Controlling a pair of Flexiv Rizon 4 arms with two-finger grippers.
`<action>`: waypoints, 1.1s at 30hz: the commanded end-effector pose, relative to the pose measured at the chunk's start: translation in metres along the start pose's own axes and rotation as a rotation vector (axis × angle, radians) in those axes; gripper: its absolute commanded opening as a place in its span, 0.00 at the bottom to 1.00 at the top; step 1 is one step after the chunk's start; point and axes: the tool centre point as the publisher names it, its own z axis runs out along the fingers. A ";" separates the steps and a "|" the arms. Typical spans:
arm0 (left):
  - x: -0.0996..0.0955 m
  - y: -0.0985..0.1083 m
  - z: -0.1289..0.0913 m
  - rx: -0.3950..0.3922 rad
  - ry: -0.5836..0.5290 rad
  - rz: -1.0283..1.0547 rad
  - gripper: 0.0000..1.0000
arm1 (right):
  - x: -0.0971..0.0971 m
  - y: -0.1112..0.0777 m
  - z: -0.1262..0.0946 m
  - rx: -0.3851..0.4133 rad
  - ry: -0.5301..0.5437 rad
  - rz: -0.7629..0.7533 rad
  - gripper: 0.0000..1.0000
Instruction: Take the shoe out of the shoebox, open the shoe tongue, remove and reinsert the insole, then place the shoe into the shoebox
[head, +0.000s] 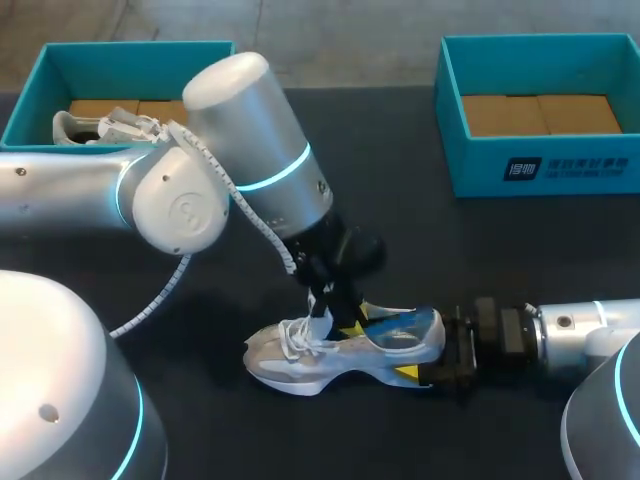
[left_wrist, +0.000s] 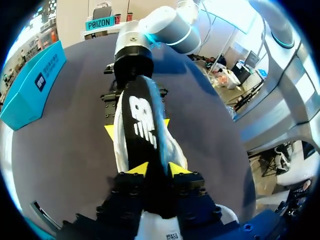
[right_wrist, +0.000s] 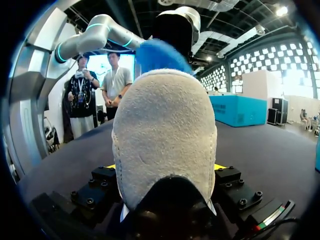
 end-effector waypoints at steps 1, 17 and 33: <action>0.003 -0.005 0.001 -0.012 -0.019 0.000 0.38 | 0.001 0.000 0.000 0.000 -0.003 -0.001 0.00; 0.011 -0.019 -0.024 0.055 -0.140 0.046 0.42 | 0.001 0.000 0.000 0.000 -0.003 -0.001 0.00; 0.022 -0.036 0.002 0.078 -0.335 0.101 0.44 | 0.001 0.000 0.000 0.000 -0.003 -0.001 0.00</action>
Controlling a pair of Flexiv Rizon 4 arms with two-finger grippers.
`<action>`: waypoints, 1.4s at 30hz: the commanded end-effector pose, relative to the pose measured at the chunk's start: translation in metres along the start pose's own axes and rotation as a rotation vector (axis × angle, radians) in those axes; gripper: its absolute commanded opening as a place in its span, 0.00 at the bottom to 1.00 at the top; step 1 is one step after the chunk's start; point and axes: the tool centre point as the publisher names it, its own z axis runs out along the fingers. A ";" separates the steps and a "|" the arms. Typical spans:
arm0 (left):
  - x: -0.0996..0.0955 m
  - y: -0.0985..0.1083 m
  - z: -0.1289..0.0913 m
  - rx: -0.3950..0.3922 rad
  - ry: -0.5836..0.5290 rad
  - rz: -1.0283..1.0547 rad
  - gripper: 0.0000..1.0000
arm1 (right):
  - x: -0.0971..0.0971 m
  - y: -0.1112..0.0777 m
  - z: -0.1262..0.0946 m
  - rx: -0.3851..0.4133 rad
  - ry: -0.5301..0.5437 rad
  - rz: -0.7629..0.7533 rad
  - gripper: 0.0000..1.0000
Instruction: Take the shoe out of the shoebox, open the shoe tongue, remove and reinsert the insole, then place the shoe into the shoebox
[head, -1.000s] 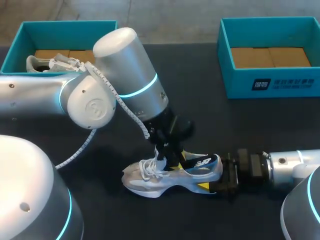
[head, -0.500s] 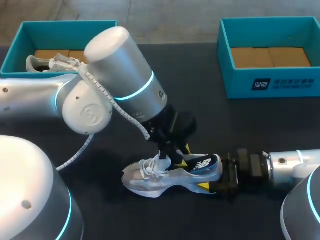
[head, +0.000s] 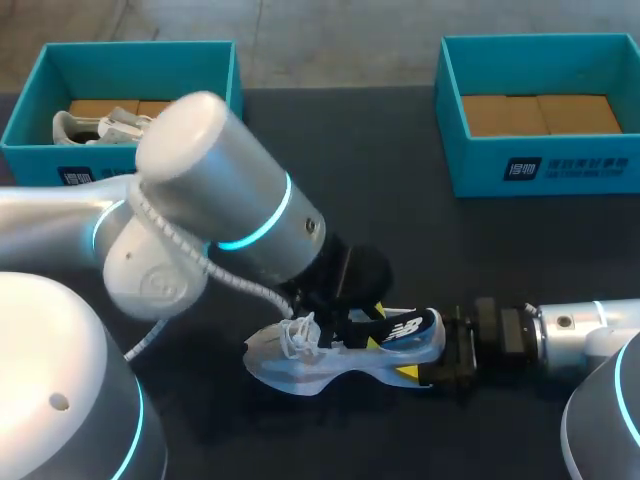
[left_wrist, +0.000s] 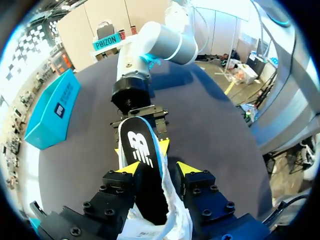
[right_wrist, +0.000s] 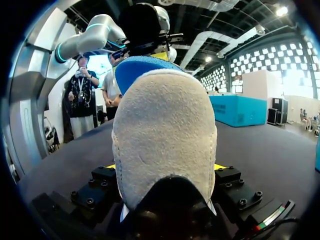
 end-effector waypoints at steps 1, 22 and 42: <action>0.003 -0.004 0.014 0.001 -0.067 -0.004 0.44 | 0.001 0.000 0.000 0.000 -0.003 0.000 0.00; -0.007 -0.027 0.045 0.009 -0.218 -0.069 0.39 | 0.001 0.000 0.000 0.000 -0.003 0.000 0.00; -0.017 -0.031 0.057 0.008 -0.382 -0.170 0.34 | 0.001 0.000 0.000 0.000 -0.003 0.000 0.00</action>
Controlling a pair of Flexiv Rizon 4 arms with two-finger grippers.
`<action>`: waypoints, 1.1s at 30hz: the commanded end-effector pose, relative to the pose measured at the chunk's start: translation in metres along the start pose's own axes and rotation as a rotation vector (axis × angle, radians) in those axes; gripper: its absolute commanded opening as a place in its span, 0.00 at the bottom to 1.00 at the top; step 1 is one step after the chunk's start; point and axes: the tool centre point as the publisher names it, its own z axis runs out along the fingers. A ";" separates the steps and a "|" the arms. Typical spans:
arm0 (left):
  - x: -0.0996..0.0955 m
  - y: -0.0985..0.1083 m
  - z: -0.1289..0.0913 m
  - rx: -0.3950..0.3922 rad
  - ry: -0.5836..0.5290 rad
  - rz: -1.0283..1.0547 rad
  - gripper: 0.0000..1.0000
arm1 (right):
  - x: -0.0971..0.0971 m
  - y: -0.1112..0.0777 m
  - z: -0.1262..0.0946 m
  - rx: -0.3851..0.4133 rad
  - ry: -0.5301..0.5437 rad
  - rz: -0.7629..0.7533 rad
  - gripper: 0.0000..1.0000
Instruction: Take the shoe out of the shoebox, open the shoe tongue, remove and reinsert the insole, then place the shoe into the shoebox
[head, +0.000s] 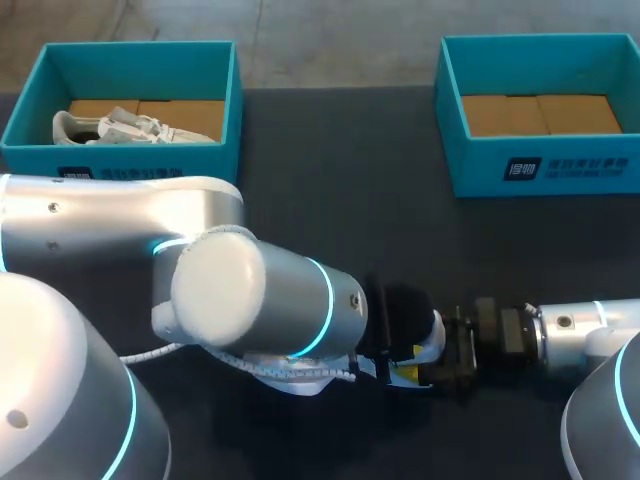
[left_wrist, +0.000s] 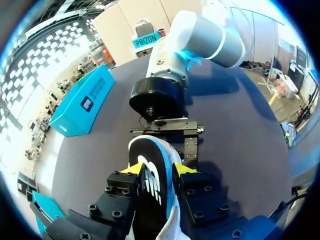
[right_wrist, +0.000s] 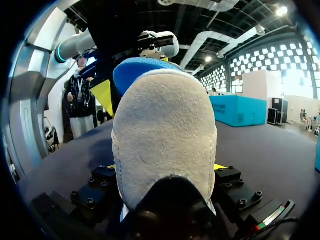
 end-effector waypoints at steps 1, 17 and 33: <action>0.004 -0.004 0.004 -0.011 -0.030 -0.008 0.33 | 0.001 0.000 0.000 0.000 -0.003 -0.001 0.00; -0.013 -0.006 -0.011 -0.006 0.041 -0.069 0.00 | 0.001 0.000 0.000 0.000 -0.003 -0.001 0.00; -0.030 -0.035 -0.017 -0.004 0.140 -0.106 0.00 | 0.001 0.000 0.000 0.000 -0.003 -0.001 0.00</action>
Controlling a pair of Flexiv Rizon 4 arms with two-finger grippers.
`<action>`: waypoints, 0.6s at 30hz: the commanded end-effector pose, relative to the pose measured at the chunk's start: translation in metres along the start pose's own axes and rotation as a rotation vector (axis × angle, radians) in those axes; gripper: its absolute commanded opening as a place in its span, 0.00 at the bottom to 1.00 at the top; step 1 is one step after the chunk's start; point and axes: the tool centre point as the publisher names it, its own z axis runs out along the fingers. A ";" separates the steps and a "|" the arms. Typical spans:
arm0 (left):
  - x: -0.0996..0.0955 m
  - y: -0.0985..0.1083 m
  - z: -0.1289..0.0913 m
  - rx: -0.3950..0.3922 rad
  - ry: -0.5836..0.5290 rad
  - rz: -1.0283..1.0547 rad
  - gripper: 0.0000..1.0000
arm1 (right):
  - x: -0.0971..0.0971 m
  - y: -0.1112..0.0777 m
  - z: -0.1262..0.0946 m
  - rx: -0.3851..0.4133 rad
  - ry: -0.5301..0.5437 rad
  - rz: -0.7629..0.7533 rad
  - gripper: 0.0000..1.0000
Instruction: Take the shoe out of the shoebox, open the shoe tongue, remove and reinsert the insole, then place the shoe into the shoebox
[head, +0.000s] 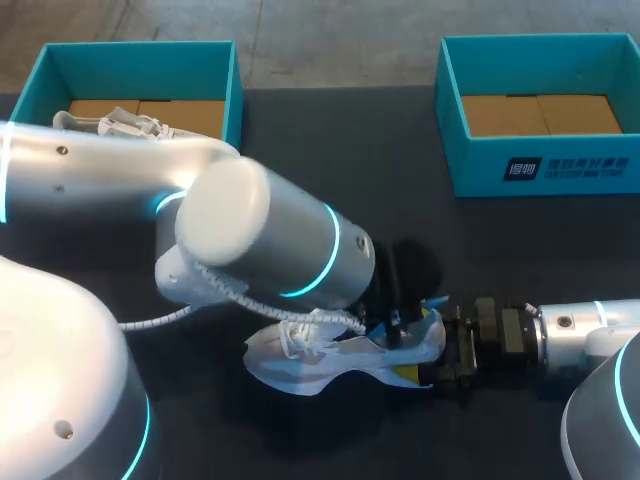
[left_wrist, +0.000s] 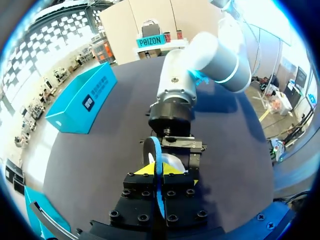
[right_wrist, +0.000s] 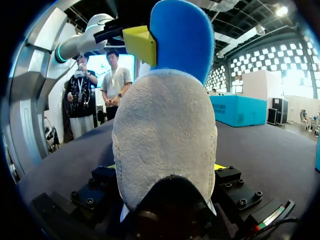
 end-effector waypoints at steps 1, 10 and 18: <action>-0.003 -0.006 0.003 0.000 0.023 0.001 0.00 | 0.001 0.000 0.001 0.001 -0.003 -0.001 0.00; 0.001 -0.019 0.011 0.009 -0.029 0.015 0.00 | 0.001 0.000 0.001 0.001 -0.003 -0.001 0.00; 0.000 -0.013 0.011 0.013 -0.031 0.007 0.42 | 0.001 0.000 0.001 0.001 -0.003 -0.001 0.00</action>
